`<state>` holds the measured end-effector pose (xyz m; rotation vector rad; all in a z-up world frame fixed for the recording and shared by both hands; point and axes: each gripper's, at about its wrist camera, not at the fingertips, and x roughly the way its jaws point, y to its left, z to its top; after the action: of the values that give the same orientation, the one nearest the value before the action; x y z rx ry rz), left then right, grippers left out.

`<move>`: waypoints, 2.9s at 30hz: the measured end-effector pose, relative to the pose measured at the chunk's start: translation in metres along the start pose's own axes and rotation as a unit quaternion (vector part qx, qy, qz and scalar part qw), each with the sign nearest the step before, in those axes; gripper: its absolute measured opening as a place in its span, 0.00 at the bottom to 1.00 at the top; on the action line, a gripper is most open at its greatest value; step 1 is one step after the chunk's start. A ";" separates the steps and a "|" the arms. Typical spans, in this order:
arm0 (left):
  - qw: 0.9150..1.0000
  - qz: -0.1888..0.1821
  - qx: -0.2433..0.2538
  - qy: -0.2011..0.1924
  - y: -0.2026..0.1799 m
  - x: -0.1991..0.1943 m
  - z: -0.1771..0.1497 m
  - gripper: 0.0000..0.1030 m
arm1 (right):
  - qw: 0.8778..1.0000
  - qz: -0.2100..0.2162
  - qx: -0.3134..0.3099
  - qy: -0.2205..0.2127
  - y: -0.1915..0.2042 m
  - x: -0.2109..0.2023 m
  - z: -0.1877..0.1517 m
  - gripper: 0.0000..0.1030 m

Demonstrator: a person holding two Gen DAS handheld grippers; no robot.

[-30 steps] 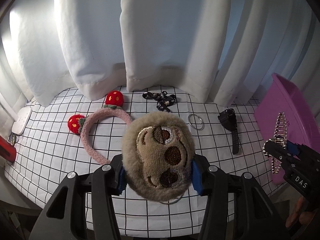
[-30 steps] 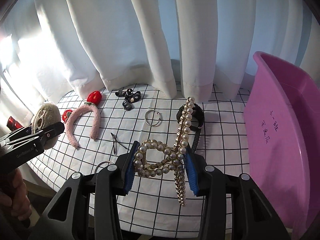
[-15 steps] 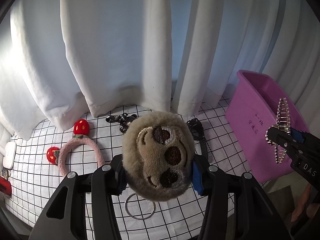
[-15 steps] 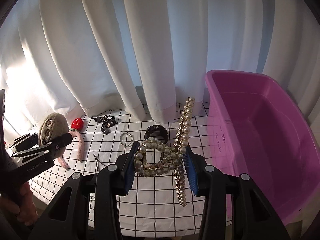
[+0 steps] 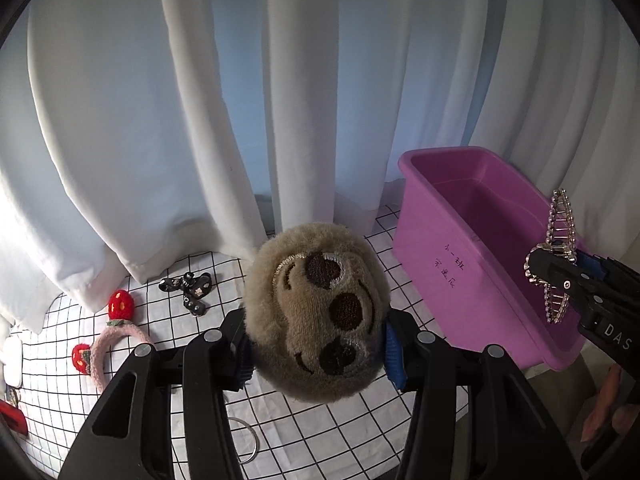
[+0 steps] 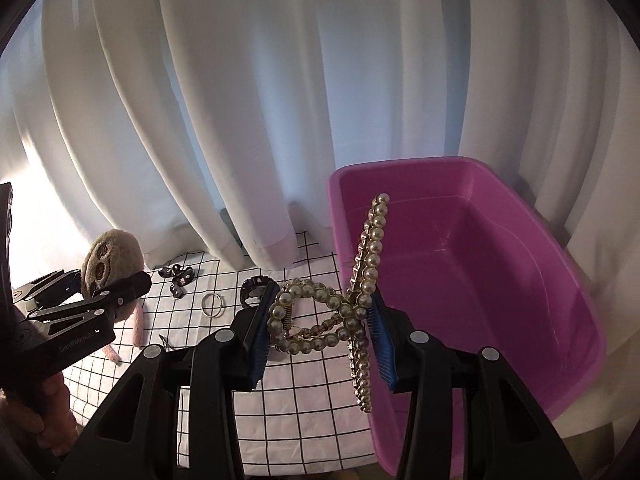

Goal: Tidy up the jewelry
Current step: 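Carry the sloth plush and pearl clip with both grippers over the pink tub, then open both grippers to drop the sloth plush and pearl clip into the tub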

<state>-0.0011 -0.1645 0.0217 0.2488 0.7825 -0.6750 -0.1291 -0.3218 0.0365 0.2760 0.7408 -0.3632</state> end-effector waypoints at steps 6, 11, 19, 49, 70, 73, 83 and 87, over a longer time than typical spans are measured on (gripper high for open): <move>0.999 -0.024 0.023 -0.011 -0.048 0.011 0.019 0.47 | 0.999 -0.023 0.020 -0.012 -0.043 -0.015 -0.004 0.41; 0.998 -0.038 0.041 -0.014 -0.089 0.022 0.034 0.47 | 0.998 -0.040 0.038 -0.014 -0.078 -0.019 -0.006 0.41; 0.996 -0.056 0.064 -0.011 -0.146 0.047 0.054 0.47 | 0.997 -0.049 0.058 -0.004 -0.119 -0.006 -0.005 0.41; 0.992 -0.043 0.073 0.094 -0.209 0.139 0.057 0.53 | 0.992 -0.044 0.095 0.072 -0.173 0.065 -0.025 0.41; 0.992 -0.025 0.073 0.095 -0.204 0.131 0.058 0.83 | 0.993 -0.058 0.085 0.049 -0.174 0.063 -0.017 0.57; 0.993 -0.021 0.072 0.088 -0.203 0.126 0.058 0.83 | 0.994 -0.058 0.082 0.046 -0.173 0.061 -0.016 0.57; 0.996 -0.008 0.060 0.069 -0.188 0.106 0.062 0.83 | 0.996 -0.049 0.066 0.034 -0.156 0.040 -0.018 0.57; 0.997 -0.002 0.045 0.063 -0.173 0.097 0.060 0.83 | 0.997 -0.041 0.053 0.029 -0.143 0.036 -0.017 0.57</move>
<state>-0.0285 -0.3689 -0.0002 0.3734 0.8744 -0.7046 -0.1738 -0.4528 -0.0175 0.3580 0.7930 -0.4743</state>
